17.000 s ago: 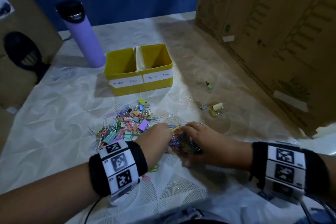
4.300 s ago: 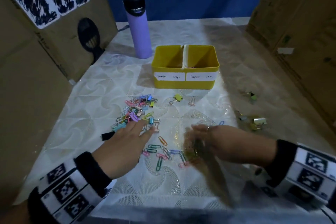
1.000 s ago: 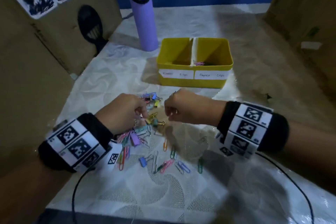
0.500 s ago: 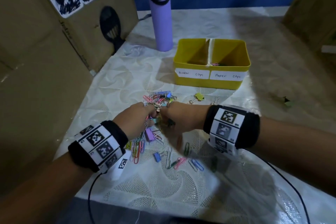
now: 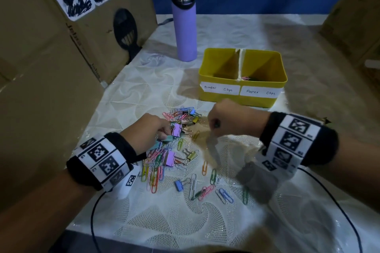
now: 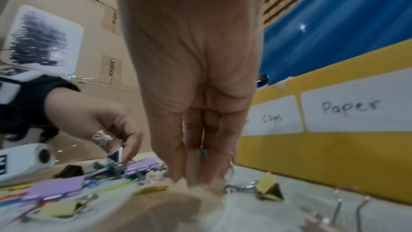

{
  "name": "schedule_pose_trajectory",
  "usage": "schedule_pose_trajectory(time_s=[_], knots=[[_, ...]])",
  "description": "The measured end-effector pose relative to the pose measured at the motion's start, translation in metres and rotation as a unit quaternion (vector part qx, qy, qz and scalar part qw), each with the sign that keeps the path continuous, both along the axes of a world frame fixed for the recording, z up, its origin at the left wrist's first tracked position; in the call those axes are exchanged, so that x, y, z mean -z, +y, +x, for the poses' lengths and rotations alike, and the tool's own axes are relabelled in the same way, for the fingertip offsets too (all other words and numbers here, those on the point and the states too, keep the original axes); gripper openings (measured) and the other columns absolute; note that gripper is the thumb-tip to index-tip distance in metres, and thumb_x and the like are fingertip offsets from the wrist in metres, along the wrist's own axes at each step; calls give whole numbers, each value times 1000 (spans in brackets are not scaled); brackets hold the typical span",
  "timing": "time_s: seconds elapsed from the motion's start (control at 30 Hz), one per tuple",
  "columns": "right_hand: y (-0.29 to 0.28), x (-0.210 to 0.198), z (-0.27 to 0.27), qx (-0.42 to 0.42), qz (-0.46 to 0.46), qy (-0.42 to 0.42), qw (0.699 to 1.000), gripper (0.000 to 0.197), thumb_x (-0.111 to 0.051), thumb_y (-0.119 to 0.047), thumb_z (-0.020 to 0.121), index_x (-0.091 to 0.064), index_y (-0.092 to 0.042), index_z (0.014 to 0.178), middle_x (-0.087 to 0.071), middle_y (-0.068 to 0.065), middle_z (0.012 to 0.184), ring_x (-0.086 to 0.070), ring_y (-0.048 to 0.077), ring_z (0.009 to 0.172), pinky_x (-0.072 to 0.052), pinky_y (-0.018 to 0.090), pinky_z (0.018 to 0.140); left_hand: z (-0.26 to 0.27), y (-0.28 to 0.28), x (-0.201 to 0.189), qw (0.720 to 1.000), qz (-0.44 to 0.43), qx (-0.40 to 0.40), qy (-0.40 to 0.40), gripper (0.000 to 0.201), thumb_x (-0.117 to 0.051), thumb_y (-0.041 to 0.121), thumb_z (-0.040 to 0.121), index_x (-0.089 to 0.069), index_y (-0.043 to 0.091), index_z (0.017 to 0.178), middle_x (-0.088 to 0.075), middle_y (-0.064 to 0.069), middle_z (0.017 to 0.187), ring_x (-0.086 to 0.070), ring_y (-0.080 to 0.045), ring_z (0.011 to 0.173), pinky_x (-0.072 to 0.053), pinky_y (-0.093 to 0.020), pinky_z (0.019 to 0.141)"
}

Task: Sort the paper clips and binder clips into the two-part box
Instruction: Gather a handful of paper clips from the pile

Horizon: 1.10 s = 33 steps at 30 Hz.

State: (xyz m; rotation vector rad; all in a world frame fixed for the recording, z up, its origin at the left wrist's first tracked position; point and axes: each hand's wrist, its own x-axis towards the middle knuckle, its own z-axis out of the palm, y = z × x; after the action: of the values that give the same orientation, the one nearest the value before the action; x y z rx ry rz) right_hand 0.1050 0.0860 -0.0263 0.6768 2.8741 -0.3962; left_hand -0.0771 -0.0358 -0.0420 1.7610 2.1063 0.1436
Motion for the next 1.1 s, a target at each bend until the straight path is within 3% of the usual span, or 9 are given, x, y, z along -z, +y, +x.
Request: schedule_pose_trajectory(time_s=[0.17,0.27,0.4,0.57,0.67,0.7,0.87,1.03,1.1], knots=[[4,-3,-7,25,1,9,1000,14,-66,-16,79,-72,-12,92,-73,8,94,-65,23,86,-52,30,74,-3,-5,-4,998,24,-21,-48,18,-56,-1,87,-71,6,94,-70,-13,97,-64,-20,91,-43,-17,66],[-4,2,-31,-9,10,55,998,17,-66,-11,79,-69,-10,95,-70,10,96,-62,26,90,-46,31,75,-8,-7,-18,996,47,-25,-65,13,-60,2,85,-71,7,89,-70,-9,84,-64,-19,82,-47,-22,71],[-6,14,-57,-21,24,38,999,18,-56,-3,82,-66,-6,97,-68,16,100,-60,32,95,-48,35,77,-28,-6,-33,994,86,-51,-47,9,-64,1,82,-70,7,87,-65,-2,70,-58,3,62,-38,-2,56],[-3,21,-66,-40,58,11,997,16,-52,-1,84,-64,-5,93,-66,17,99,-61,33,93,-43,32,68,-48,-2,-15,992,70,-103,4,18,-64,5,83,-69,7,100,-63,-8,91,-59,-20,84,-40,-15,64],[-2,18,-60,-60,50,-6,997,23,-48,1,85,-60,-4,104,-63,18,108,-57,33,103,-45,35,79,-44,-7,-4,993,45,-102,45,39,-67,19,83,-59,21,120,-50,-7,118,-46,-24,113,-39,-32,97],[-2,18,-57,-66,50,-11,996,27,-47,2,85,-57,-5,109,-61,19,111,-55,34,106,-45,37,83,-39,-10,-4,992,62,-99,49,39,-68,21,82,-59,23,119,-46,-5,120,-41,-24,116,-36,-33,99],[0,21,-46,-76,76,-45,993,32,-45,-1,89,-52,-8,119,-55,17,120,-53,33,112,-45,37,84,-18,-21,-4,999,-32,-29,31,30,-77,36,70,-64,22,94,-50,6,88,-49,-10,81,-37,-25,71],[0,9,-34,-40,114,-49,991,20,-55,-19,88,-62,-10,105,-56,13,112,-58,31,100,-38,30,63,-18,-19,5,998,-41,-41,25,31,-79,28,68,-65,16,93,-54,-1,91,-47,-10,69,-47,-31,88],[-4,2,-27,-20,127,-60,990,24,-58,-19,87,-61,-8,108,-55,14,114,-58,31,99,-44,33,67,-18,-18,4,998,-39,-31,25,28,-78,26,70,-67,14,94,-54,-1,92,-46,-10,70,-43,-27,80]])
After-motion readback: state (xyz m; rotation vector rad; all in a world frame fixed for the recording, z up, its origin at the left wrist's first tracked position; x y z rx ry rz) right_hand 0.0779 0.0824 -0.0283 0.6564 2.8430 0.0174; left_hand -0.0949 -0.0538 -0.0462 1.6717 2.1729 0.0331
